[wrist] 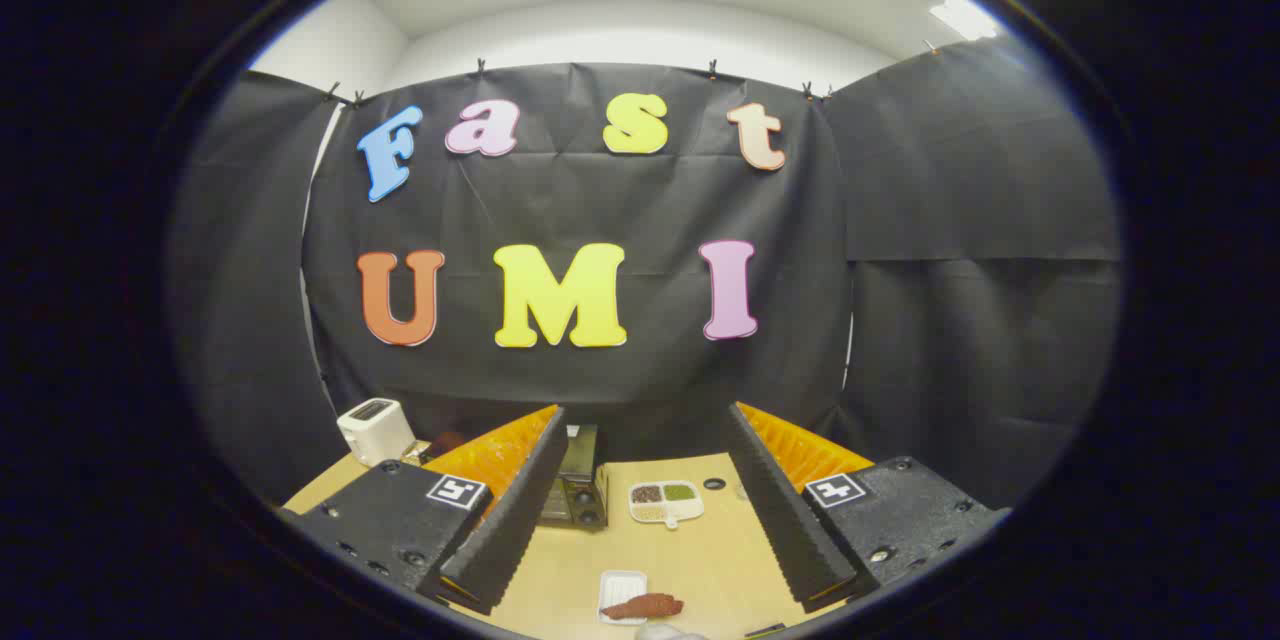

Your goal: Open the toaster oven, put the food inside, and close the toaster oven door.

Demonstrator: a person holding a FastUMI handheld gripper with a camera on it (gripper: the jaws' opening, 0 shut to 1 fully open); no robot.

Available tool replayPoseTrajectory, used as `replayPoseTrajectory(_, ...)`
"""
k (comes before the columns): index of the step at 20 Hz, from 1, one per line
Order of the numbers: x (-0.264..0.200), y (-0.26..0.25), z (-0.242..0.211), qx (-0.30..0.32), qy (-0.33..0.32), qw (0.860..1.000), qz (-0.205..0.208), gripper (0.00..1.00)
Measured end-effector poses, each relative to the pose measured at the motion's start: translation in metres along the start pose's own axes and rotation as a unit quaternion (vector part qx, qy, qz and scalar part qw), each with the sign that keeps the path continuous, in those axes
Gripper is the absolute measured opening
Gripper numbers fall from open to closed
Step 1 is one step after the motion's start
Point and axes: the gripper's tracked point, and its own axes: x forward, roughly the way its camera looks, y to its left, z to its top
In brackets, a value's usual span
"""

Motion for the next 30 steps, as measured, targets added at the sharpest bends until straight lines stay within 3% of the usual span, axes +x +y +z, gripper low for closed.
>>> replayPoseTrajectory(16, 0.033, 0.027, -0.024, -0.028, 0.005, 1.0, -0.007, 1.0)
replayPoseTrajectory(24, 0.111, 0.117, -0.08, -0.03, 0.03, 0.998, 0.04, 1.0)
replayPoseTrajectory(30, 0.188, 0.195, -0.151, -0.02, 0.06, 0.996, 0.06, 1.0)
